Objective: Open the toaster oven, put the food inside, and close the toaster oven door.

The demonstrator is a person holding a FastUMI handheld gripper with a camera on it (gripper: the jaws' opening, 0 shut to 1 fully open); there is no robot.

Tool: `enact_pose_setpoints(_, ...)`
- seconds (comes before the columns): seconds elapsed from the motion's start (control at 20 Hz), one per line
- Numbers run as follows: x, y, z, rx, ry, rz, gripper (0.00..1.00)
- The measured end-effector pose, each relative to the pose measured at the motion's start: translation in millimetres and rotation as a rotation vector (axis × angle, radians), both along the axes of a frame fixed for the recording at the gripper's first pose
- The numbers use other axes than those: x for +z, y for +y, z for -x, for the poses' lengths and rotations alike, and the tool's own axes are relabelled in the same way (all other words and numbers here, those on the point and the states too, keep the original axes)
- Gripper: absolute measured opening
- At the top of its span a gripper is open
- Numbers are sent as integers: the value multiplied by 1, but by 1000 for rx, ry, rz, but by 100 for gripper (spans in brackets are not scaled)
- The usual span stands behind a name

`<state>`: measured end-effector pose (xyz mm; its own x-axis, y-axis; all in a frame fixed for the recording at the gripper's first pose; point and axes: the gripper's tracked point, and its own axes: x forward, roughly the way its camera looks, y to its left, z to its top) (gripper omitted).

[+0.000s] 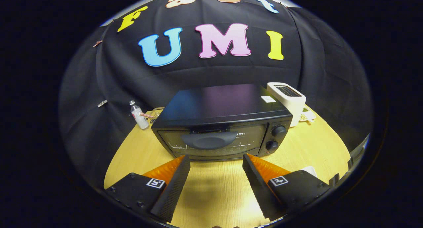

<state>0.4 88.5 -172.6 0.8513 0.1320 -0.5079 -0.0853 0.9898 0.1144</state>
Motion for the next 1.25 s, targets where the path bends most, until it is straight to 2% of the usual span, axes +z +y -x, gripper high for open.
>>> enact_pose_setpoints(0.2,49,-18,6,1,-108,-6,99)
enact_pose_setpoints(0.5,166,-51,7,23,-372,30,98)
enact_pose_setpoints(0.65,203,-65,18,20,-444,37,98)
enact_pose_setpoints(0.8,221,-83,30,3,-482,62,98)
enact_pose_setpoints(0.95,224,-84,34,16,-467,26,98)
enact_pose_setpoints(1.25,228,-86,17,37,-452,-11,98)
